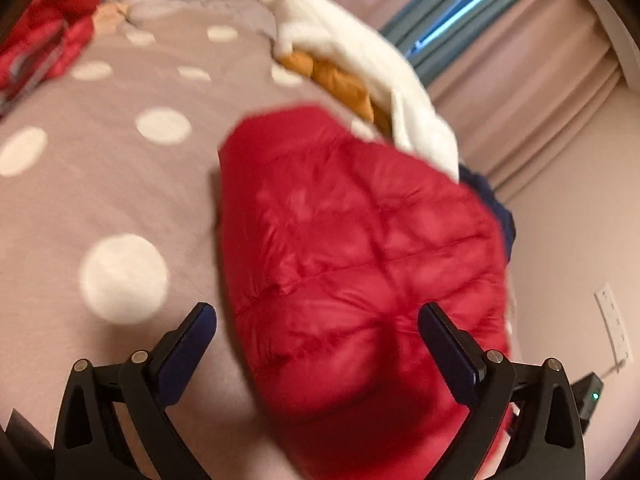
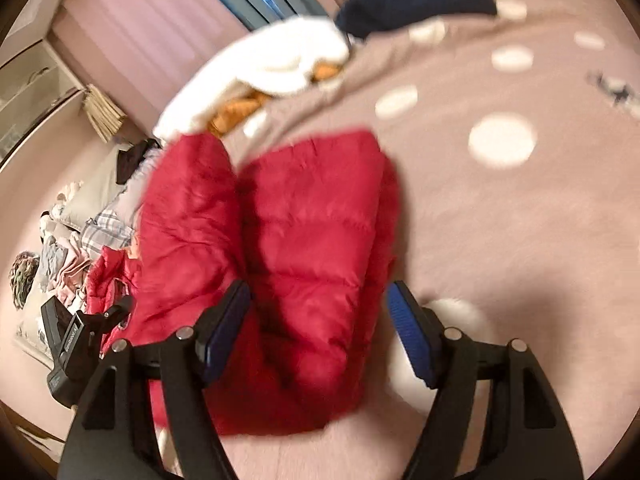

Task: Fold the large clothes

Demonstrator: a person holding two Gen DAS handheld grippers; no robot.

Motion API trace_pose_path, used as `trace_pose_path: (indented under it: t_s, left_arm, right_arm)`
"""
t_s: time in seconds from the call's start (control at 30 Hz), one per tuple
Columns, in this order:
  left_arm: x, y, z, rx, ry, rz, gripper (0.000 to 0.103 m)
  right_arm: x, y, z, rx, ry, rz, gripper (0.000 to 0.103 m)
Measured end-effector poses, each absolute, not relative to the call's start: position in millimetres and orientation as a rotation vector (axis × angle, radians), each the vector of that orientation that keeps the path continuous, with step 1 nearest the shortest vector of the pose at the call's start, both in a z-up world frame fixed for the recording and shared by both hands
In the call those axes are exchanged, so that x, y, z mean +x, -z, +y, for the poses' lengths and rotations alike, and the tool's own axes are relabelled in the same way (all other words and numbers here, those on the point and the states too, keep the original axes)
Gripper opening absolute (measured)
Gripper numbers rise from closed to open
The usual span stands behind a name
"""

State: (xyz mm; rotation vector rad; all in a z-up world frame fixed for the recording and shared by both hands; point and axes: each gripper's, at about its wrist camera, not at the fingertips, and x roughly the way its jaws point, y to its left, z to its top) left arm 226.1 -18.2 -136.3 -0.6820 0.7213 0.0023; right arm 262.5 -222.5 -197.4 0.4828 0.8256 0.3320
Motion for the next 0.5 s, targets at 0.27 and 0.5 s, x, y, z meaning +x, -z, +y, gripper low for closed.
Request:
trace_pose_path:
  t_s: [0.27,0.5]
  left_arm:
    - [157.5,52.3,-62.0,-0.508,0.035,0.576,0.1]
    - [103.9,-0.4,-98.0,-0.298,0.001,0.376,0.1]
  right_arm:
    - [214.9,113.9,-227.4,0.382,-0.365,0.703,0.076]
    - [158.2,54.6,-219.5,0.251,-0.37,0.56,0.08]
